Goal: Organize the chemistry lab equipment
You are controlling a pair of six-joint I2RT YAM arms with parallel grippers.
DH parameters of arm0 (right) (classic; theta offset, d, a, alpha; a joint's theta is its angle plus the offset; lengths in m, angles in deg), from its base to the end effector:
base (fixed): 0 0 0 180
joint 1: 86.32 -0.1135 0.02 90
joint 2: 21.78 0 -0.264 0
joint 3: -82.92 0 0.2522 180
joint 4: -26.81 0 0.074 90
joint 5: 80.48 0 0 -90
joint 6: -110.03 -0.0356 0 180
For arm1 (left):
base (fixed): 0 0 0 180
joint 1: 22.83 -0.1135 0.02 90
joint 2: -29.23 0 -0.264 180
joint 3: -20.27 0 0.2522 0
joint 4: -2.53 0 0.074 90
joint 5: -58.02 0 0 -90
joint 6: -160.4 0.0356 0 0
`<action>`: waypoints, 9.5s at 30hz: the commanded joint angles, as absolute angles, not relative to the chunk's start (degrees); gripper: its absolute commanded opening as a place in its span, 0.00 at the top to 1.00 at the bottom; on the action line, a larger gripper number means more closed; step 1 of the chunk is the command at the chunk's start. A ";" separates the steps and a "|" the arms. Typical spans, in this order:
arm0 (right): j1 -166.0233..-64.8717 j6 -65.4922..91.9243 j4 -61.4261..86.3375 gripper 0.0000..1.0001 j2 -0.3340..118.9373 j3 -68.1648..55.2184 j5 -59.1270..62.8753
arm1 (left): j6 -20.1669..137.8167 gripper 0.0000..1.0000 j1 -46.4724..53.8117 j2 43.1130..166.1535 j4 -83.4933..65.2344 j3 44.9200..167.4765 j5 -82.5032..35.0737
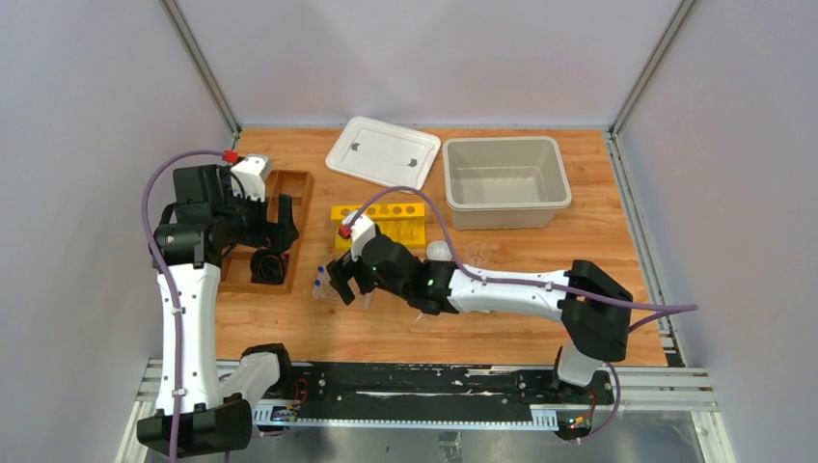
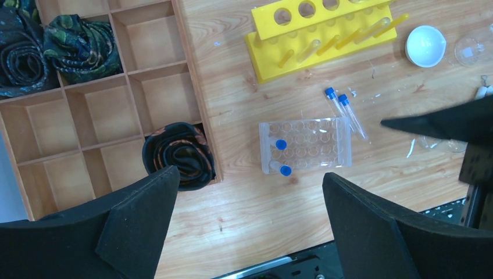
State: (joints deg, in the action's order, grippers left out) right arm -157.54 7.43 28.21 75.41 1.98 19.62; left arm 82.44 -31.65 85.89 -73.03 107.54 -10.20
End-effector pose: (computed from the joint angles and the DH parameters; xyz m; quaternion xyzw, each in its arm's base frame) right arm 0.1349 0.3772 0.2769 -0.3397 0.7147 0.3538 0.4986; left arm 0.1678 0.0127 0.3868 0.0978 0.9047 -0.1035 0.4016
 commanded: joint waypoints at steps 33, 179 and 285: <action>-145.12 -10.09 3.85 0.56 89.97 -6.34 19.93 | 82.89 0.00 -32.01 84.76 -72.32 108.61 -10.34; -145.38 -8.41 4.17 0.72 84.39 -33.88 -5.27 | 85.50 1.00 -31.97 78.73 -72.31 98.84 16.41; -150.17 -9.90 13.39 0.65 75.14 7.54 31.38 | 81.20 0.00 -31.97 82.67 -72.41 105.77 -3.28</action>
